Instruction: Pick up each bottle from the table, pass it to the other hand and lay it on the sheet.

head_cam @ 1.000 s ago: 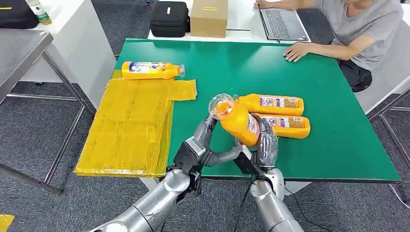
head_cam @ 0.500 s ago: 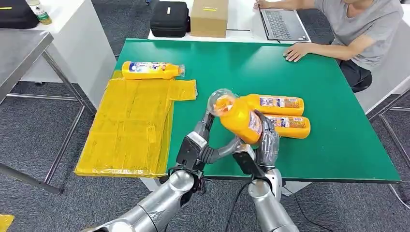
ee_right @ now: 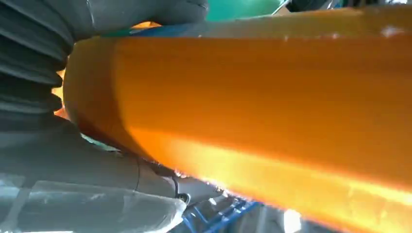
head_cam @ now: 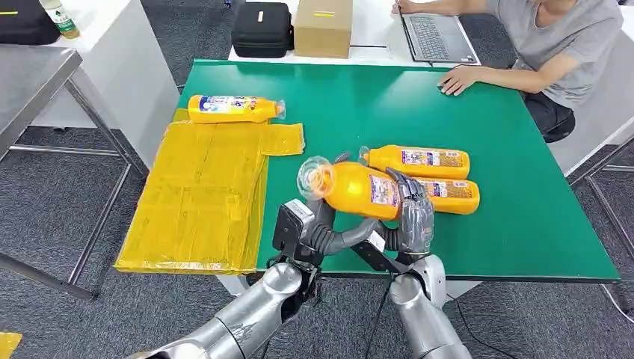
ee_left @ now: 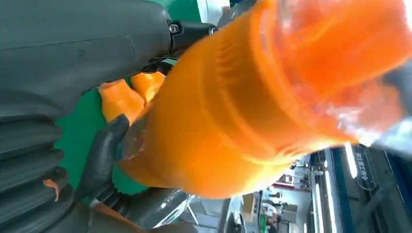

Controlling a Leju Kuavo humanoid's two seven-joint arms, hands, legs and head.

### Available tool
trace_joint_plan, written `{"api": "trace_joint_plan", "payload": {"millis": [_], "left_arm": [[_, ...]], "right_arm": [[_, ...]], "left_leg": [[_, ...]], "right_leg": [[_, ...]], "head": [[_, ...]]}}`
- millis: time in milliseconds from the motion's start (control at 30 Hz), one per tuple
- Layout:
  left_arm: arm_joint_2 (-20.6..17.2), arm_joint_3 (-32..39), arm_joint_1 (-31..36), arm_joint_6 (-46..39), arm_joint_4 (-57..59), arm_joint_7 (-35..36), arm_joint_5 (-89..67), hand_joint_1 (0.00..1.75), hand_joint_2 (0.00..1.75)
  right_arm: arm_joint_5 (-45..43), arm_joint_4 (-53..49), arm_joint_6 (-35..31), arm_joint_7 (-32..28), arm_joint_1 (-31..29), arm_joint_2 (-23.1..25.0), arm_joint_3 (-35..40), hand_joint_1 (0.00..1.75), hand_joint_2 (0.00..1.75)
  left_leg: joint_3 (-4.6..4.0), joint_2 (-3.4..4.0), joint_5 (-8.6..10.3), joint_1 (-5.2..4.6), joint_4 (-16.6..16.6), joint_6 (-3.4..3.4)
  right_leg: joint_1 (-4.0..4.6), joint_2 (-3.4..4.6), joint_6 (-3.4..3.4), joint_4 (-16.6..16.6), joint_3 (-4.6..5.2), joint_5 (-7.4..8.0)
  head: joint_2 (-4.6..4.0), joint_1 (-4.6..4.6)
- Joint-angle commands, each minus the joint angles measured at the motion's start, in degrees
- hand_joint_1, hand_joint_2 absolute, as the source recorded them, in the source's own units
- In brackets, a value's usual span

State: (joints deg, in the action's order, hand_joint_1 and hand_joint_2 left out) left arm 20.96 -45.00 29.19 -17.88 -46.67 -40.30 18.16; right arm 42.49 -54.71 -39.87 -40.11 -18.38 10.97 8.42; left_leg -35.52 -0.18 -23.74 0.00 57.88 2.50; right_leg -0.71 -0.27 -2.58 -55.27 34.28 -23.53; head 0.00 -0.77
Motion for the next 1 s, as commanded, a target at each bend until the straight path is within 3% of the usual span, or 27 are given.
{"api": "trace_joint_plan", "payload": {"millis": [33,367,733,767,800,833,867,900,933,1000], "left_arm": [[-1.0,-3.1,1.7,0.1,0.0,0.3,1.3,0.0,1.75],[-1.0,-2.8,2.3,-2.9,-0.3,0.3,1.0,0.0,1.75],[-1.0,-6.3,4.5,-5.4,1.4,0.3,5.0,0.0,1.75],[-1.0,-6.7,4.8,-5.8,1.7,0.4,7.0,1.5,1.75],[-1.0,-7.8,5.6,-7.2,2.5,0.4,7.3,1.75,1.75],[-1.0,-7.9,5.8,-7.7,2.6,0.3,7.3,1.75,1.75],[-1.0,-9.0,6.4,-8.8,2.9,0.3,10.0,1.75,1.75],[-1.0,-10.3,7.1,-10.1,3.3,0.3,11.2,1.75,1.75],[-1.0,-10.6,7.4,-12.1,3.6,0.3,11.7,1.75,1.75],[-1.0,-10.7,7.6,-12.6,4.0,0.3,11.6,1.75,1.75]], "right_arm": [[2.6,-1.6,-0.1,0.1,-0.5,2.7,-1.2,1.75,1.75],[10.7,-4.8,-0.1,0.1,2.5,7.6,0.0,1.75,1.75],[15.7,-3.7,-0.1,0.1,2.0,9.0,-3.2,1.75,1.75],[15.9,-3.5,-0.1,0.1,1.9,9.0,-3.4,1.75,1.75],[16.2,-3.1,-0.1,0.1,1.8,9.0,-3.7,1.75,1.75],[16.3,-3.1,-0.1,0.1,1.7,9.0,-3.7,1.75,1.75],[16.0,-1.8,-0.1,0.1,1.0,9.0,-4.5,1.33,1.75],[15.4,-1.4,-0.1,0.1,1.1,9.0,-5.0,0.28,1.75],[13.4,-2.7,-0.1,0.1,1.3,9.0,-5.5,0.0,1.75],[12.6,-1.5,-0.1,0.1,1.0,9.0,-5.6,0.0,1.75]], "left_leg": [[0.28,0.1,-0.13,-0.01,0.0,-0.12],[0.28,0.21,-0.15,0.06,0.0,-0.13],[0.13,0.02,-0.05,0.06,0.0,-0.09],[0.23,0.05,-0.09,0.06,0.0,-0.12],[0.14,0.04,-0.07,0.05,0.0,-0.09],[0.26,0.09,-0.12,0.05,0.0,-0.12],[0.15,0.06,-0.06,0.06,0.0,-0.09],[0.24,0.07,-0.12,0.07,0.0,-0.13],[0.13,0.0,-0.04,0.05,0.0,-0.08],[0.16,0.03,-0.05,0.07,0.0,-0.08]], "right_leg": [[-0.01,0.1,0.11,0.0,-0.23,-0.12],[0.06,0.21,0.11,0.0,-0.2,-0.1],[0.04,0.02,0.08,0.0,-0.12,-0.06],[0.04,0.05,0.11,0.0,-0.2,-0.09],[0.03,0.04,0.08,0.0,-0.12,-0.07],[0.03,0.09,0.11,0.0,-0.21,-0.1],[0.04,0.06,0.08,0.0,-0.12,-0.05],[0.06,0.07,0.11,0.0,-0.21,-0.11],[0.04,0.0,0.07,0.0,-0.12,-0.05],[0.06,0.03,0.08,0.0,-0.15,-0.05]], "head": [[0.0,-0.02],[0.0,-0.02],[0.0,0.0],[0.0,-0.02],[0.0,-0.02],[0.0,-0.02],[0.0,-0.02],[0.0,-0.02],[0.0,-0.02],[0.0,0.0]]}}
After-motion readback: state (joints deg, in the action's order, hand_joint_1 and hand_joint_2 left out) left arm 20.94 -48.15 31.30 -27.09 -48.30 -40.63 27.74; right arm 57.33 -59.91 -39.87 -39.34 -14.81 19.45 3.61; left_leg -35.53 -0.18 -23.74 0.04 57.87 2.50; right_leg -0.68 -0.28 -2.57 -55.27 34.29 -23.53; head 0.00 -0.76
